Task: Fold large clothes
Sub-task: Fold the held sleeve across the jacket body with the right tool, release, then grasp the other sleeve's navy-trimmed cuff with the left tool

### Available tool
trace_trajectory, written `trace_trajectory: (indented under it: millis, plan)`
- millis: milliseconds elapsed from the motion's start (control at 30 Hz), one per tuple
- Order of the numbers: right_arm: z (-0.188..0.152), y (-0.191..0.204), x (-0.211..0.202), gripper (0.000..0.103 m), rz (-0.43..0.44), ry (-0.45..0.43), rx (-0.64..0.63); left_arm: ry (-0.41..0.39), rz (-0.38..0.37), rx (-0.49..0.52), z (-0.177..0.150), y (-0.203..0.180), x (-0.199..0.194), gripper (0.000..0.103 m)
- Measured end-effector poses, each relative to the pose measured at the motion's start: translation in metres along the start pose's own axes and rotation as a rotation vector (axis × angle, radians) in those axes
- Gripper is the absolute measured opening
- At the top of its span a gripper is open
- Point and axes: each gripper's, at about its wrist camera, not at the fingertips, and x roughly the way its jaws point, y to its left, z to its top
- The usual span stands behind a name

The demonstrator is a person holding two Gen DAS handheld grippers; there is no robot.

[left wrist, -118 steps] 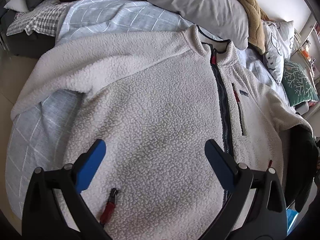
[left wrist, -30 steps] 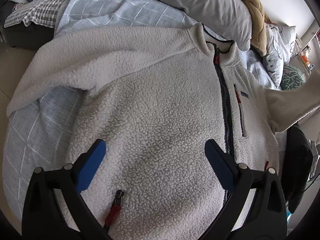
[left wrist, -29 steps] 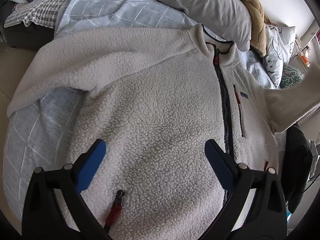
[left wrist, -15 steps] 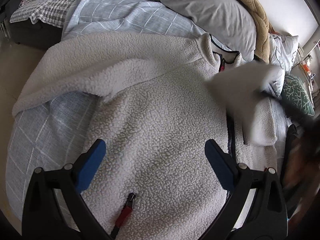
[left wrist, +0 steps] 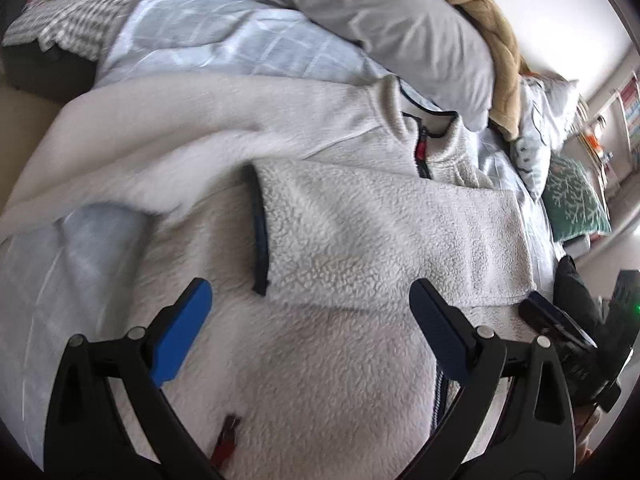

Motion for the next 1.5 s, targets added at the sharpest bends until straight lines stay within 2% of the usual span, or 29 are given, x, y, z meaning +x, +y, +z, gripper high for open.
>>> trace_trajectory:
  millis: [100,200,367,433,500,533,633,667,733,800,867,900,933,1000,1100,1133,1167,1267,1300,1333,1367,1400,1467,1500]
  plan:
    - [-0.008,-0.043,-0.011,0.076,-0.078,-0.022,0.072,-0.014,0.049,0.032,0.008,-0.001,0.020,0.098]
    - [0.001,-0.085,-0.013,0.076,-0.187,-0.015,0.105,-0.014,0.113,0.016,0.017,0.007,0.043,0.089]
    - [0.041,-0.156,0.004,0.076,-0.307,-0.028,0.217,-0.007,0.071,-0.038,0.021,0.017,0.070,0.055]
    - [0.059,-0.185,0.023,0.076,-0.368,-0.029,0.270,-0.031,0.068,-0.031,0.019,0.012,0.073,0.029]
    - [0.068,-0.204,0.036,0.075,-0.379,-0.026,0.312,-0.052,0.061,0.001,0.018,0.001,0.074,0.016]
    - [0.073,-0.215,0.048,0.070,-0.362,-0.021,0.347,-0.072,0.073,0.028,0.018,-0.006,0.072,0.016]
    - [0.078,-0.236,0.076,0.018,-0.233,0.005,0.419,-0.135,0.080,0.083,0.020,-0.017,0.064,0.014]
    - [0.078,-0.238,0.078,0.016,-0.231,-0.003,0.428,-0.165,0.077,0.084,0.022,-0.018,0.059,0.014]
    - [0.075,-0.235,0.059,0.014,-0.285,-0.134,0.424,-0.191,0.058,0.074,0.023,-0.016,0.056,0.014]
    - [0.063,-0.231,0.040,0.014,-0.366,-0.269,0.430,-0.171,0.061,0.080,0.022,-0.016,0.065,0.014]
    - [0.058,-0.225,0.047,0.014,-0.439,-0.267,0.378,-0.120,0.125,0.117,0.018,-0.019,0.084,0.015]
    - [0.057,-0.224,0.059,0.014,-0.464,-0.221,0.345,-0.101,0.142,0.119,0.016,-0.017,0.091,0.017]
    - [0.055,-0.225,0.072,0.016,-0.461,-0.164,0.326,-0.105,0.150,0.113,0.015,-0.016,0.094,0.022]
    - [0.053,-0.232,0.072,0.022,-0.424,-0.158,0.358,-0.114,0.175,0.120,0.018,-0.018,0.089,0.027]
    - [0.058,-0.251,0.057,0.052,-0.297,-0.185,0.468,-0.166,0.227,0.117,0.022,-0.019,0.077,0.052]
    - [0.062,-0.257,0.052,0.066,-0.257,-0.200,0.489,-0.188,0.219,0.113,0.023,-0.018,0.074,0.054]
    - [0.065,-0.263,0.049,0.068,-0.243,-0.200,0.504,-0.188,0.214,0.111,0.024,-0.015,0.074,0.054]
    - [0.081,-0.291,0.065,0.068,-0.143,-0.131,0.596,-0.135,0.190,0.054,0.027,0.000,0.085,0.051]
    - [0.085,-0.300,0.074,0.067,-0.116,-0.099,0.630,-0.134,0.164,0.023,0.026,0.004,0.086,0.045]
    - [0.087,-0.304,0.079,0.066,-0.093,-0.095,0.650,-0.137,0.138,0.000,0.027,0.006,0.086,0.025]
    - [0.092,-0.308,0.082,0.062,-0.071,-0.102,0.661,-0.130,0.094,-0.003,0.028,0.003,0.086,0.014]
    - [0.096,-0.308,0.087,0.058,-0.046,-0.094,0.667,-0.138,0.101,0.002,0.028,-0.002,0.085,0.014]
    - [0.100,-0.302,0.100,0.022,0.008,-0.038,0.657,-0.176,0.119,0.041,0.024,-0.014,0.081,0.014]
    - [0.102,-0.294,0.106,0.021,0.004,-0.007,0.613,-0.199,0.133,0.050,0.023,-0.018,0.078,0.013]
